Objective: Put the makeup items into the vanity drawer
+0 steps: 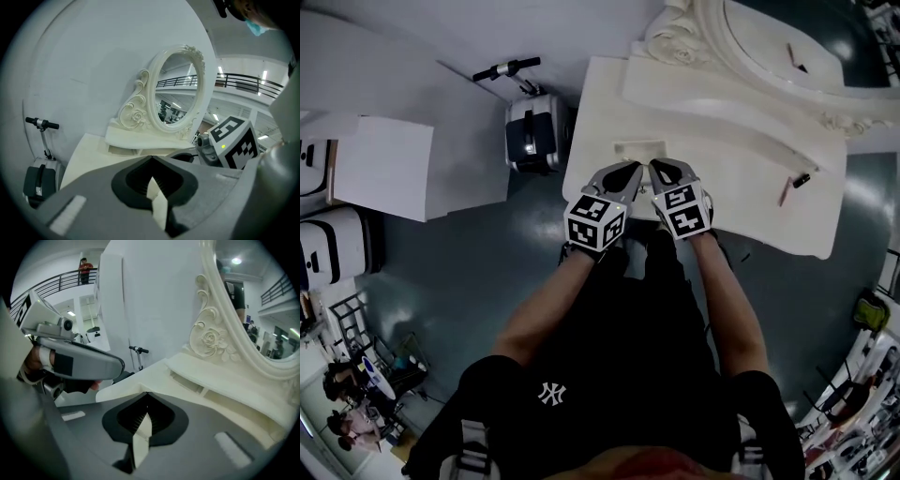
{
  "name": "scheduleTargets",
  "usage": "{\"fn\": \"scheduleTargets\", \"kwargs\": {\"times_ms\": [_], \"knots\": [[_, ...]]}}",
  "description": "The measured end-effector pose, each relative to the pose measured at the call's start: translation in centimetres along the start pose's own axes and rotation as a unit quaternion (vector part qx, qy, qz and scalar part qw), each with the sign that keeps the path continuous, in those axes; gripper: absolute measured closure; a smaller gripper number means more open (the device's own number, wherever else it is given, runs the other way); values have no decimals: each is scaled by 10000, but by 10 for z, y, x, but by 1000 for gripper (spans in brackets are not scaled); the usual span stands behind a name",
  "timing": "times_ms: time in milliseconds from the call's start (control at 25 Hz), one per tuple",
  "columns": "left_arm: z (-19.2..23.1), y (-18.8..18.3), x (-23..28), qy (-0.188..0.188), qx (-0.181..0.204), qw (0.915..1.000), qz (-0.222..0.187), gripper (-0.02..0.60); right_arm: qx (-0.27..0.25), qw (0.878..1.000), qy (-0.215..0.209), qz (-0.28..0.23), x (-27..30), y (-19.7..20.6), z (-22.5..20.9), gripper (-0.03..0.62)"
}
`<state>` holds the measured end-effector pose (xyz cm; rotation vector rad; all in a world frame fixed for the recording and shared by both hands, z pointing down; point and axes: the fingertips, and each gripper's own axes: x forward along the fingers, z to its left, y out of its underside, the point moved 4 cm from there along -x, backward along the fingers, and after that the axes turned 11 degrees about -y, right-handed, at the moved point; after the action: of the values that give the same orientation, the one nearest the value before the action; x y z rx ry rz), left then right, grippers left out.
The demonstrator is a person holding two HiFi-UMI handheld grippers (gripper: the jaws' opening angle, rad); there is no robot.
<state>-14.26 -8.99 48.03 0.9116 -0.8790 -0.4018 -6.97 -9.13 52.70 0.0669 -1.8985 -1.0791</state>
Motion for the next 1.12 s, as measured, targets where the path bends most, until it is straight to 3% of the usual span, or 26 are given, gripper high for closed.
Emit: {"fn": "scheduleTargets", "kwargs": {"times_ms": [240,520,1120], "knots": [[-23,-17,2,373,209,9991,-58,581,527,9961,465,-539,-41,-7,-6,568],[-63,-34,2,992,466,9940,-53,581,1028,9813,1161,-1141,-93,-4,-11,568],[-166,-27,34,2005,873,9756,218,581,1783,9486,2128,-1517,-186,51,-44,568]]}}
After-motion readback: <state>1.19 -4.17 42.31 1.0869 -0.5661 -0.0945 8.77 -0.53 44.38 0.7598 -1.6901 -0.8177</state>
